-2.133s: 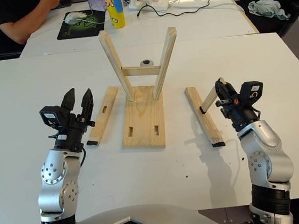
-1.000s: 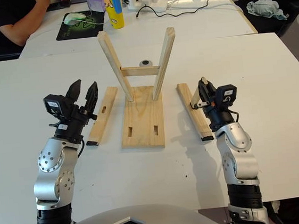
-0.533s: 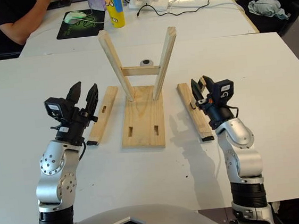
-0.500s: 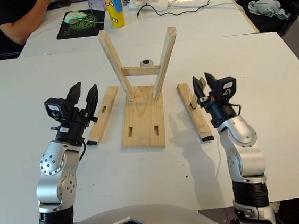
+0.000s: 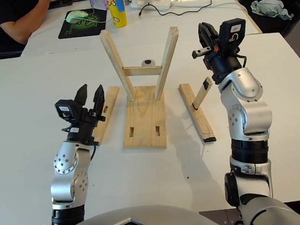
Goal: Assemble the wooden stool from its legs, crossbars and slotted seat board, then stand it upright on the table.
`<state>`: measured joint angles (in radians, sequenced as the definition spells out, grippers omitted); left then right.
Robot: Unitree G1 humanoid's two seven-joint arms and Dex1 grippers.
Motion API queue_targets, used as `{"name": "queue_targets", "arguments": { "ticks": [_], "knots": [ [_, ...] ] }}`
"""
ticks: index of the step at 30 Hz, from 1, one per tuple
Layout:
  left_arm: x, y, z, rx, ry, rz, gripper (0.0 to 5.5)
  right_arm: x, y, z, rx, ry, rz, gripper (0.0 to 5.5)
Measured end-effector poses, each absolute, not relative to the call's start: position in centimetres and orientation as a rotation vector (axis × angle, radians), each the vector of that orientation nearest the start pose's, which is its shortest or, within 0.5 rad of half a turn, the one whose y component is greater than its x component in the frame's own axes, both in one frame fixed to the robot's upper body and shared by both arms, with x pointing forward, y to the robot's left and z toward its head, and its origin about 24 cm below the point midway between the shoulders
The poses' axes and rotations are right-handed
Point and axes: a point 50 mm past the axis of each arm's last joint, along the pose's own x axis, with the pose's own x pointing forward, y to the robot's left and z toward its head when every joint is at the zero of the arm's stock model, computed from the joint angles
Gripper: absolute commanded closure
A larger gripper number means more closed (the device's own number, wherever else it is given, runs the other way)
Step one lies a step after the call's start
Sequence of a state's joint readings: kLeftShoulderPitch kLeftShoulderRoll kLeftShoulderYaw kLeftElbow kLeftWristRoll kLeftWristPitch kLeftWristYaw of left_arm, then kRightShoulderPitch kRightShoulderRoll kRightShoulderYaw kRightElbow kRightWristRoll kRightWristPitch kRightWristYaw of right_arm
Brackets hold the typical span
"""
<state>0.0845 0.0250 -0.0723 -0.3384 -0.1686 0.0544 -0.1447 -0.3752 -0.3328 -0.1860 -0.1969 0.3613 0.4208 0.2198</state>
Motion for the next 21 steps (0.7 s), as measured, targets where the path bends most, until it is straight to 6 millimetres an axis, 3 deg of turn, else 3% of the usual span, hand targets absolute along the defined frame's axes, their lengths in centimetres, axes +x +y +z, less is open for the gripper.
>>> {"name": "queue_targets", "arguments": {
  "ticks": [5,14,18,21],
  "knots": [
    [23.4,12.4,9.9,-0.150,-0.217,-0.227,3.08,30.3,-20.2,16.9,0.033,-0.176,0.217,5.48],
    [23.4,12.3,9.8,-0.151,-0.213,-0.216,3.08,30.8,-20.4,19.9,0.032,-0.282,0.212,5.48],
    [23.4,12.3,9.8,-0.151,-0.213,-0.216,3.08,30.8,-20.4,19.9,0.025,-0.283,0.208,5.48],
    [23.4,12.4,9.8,-0.151,-0.213,-0.214,3.08,30.4,-20.6,18.1,0.024,-0.200,0.207,5.48]
  ]
}}
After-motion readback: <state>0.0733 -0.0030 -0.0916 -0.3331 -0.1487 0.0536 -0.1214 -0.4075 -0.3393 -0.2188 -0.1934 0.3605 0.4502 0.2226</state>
